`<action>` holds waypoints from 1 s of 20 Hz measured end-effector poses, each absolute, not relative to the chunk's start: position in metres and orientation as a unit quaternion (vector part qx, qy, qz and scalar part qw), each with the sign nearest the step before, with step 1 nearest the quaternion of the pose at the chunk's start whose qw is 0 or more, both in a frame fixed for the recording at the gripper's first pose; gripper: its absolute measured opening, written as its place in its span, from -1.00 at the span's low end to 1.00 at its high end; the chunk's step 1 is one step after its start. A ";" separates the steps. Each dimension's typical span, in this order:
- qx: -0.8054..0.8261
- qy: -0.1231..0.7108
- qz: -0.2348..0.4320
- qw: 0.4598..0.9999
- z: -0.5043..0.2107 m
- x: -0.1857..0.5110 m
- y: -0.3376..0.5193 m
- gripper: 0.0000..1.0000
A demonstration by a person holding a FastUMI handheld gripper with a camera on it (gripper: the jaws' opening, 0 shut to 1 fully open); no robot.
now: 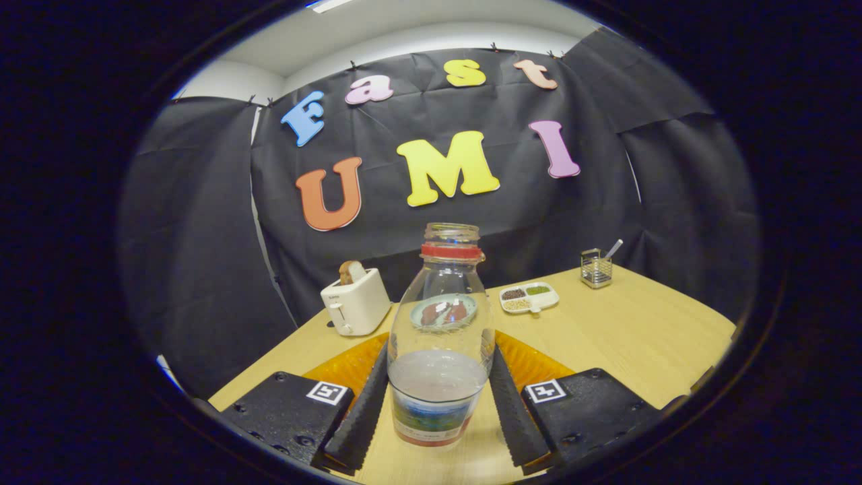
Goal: Take the bottle from table, then pour the juice into the cup, finally place the bottle on the coaster
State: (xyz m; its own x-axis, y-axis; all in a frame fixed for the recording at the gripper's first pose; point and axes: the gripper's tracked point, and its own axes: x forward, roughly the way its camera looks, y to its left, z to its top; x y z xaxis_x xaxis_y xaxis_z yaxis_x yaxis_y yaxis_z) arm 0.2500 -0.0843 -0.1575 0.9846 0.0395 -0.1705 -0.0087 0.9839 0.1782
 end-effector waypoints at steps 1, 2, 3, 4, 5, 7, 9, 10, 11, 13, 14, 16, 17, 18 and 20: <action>0.080 0.076 0.011 0.994 -0.152 0.252 -0.084 0.63; 0.073 0.062 0.006 0.995 -0.144 0.258 -0.087 0.63; 0.069 0.051 0.001 0.996 -0.139 0.262 -0.090 0.63; 0.062 0.043 -0.006 0.997 -0.136 0.267 -0.094 0.63; 0.054 0.041 -0.012 0.998 -0.137 0.272 -0.098 0.62; 0.036 0.039 -0.022 0.998 -0.136 0.281 -0.104 0.63; 0.022 0.038 -0.026 0.999 -0.141 0.289 -0.105 0.63; 0.020 0.038 -0.026 0.999 -0.146 0.293 -0.103 0.63; 0.022 0.038 -0.019 0.999 -0.151 0.298 -0.099 0.63; 0.021 0.030 -0.007 0.999 -0.157 0.309 -0.091 0.63; 0.011 0.037 -0.019 0.999 -0.165 0.313 -0.095 0.63; -0.003 0.044 -0.033 0.998 -0.177 0.321 -0.099 0.64; -0.002 0.044 -0.036 0.998 -0.182 0.326 -0.096 0.64; 0.001 0.046 -0.036 0.998 -0.188 0.331 -0.093 0.63; -0.008 0.054 -0.041 0.998 -0.204 0.343 -0.091 0.63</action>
State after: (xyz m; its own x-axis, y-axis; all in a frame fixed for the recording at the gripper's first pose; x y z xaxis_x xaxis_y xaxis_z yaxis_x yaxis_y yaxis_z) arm 0.3426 -0.0909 -0.2041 0.9908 -0.0817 -0.1076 0.0800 0.9966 -0.0203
